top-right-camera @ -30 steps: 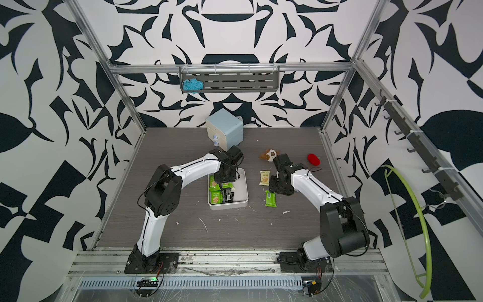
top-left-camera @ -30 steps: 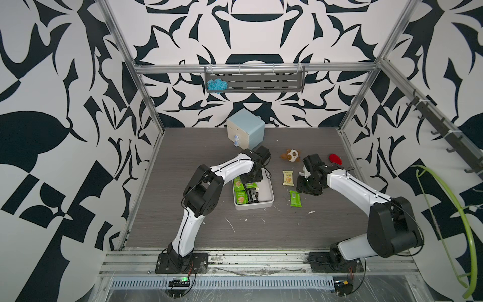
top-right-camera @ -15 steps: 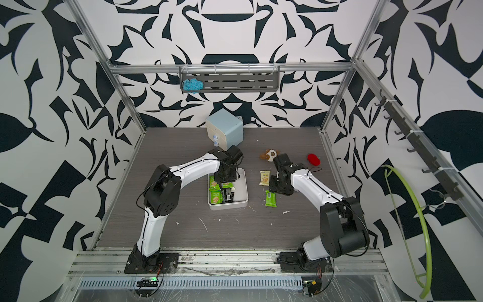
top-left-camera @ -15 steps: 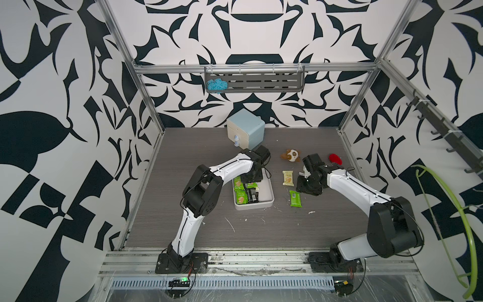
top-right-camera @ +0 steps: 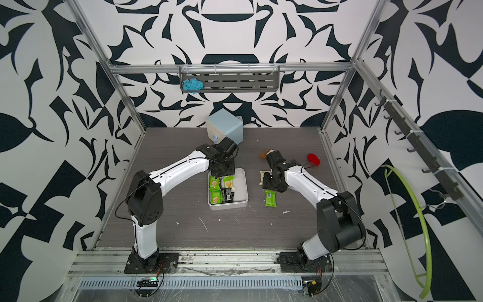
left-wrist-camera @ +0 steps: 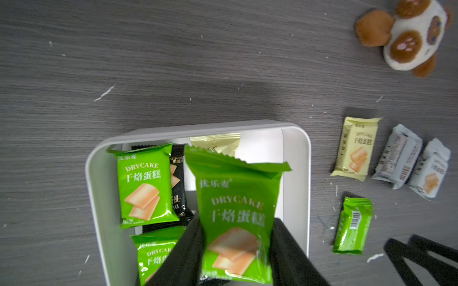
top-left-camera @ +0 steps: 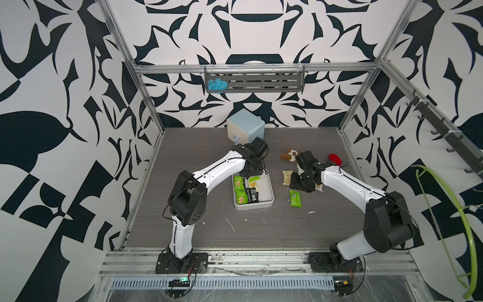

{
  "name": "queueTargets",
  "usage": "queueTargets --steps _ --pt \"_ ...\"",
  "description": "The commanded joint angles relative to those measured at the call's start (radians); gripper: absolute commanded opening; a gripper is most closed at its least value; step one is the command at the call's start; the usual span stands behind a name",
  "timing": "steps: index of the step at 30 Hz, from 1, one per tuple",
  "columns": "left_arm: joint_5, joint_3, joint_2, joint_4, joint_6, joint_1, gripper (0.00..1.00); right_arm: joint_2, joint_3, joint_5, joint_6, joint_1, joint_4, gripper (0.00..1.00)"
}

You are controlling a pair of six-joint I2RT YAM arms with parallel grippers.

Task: Take the cookies out of the storage box
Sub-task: Pick up the cookie from the storage box, then place the cookie at the center of the board.

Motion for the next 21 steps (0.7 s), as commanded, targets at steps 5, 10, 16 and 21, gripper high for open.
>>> queueTargets --steps 5,10,16,21 --pt "0.045 -0.051 -0.042 -0.002 0.047 0.034 0.47 0.014 0.049 0.042 0.062 0.032 0.012 0.51" --pt "0.077 -0.067 -0.046 0.003 0.044 0.037 0.47 0.015 0.051 0.047 0.075 0.035 0.015 0.51" --pt "0.065 -0.135 -0.103 0.003 0.076 0.074 0.47 0.079 0.098 0.047 0.084 0.089 0.03 0.51" --pt "0.063 -0.239 -0.181 0.003 0.122 0.208 0.48 0.13 0.111 0.021 0.145 0.124 0.125 0.5"
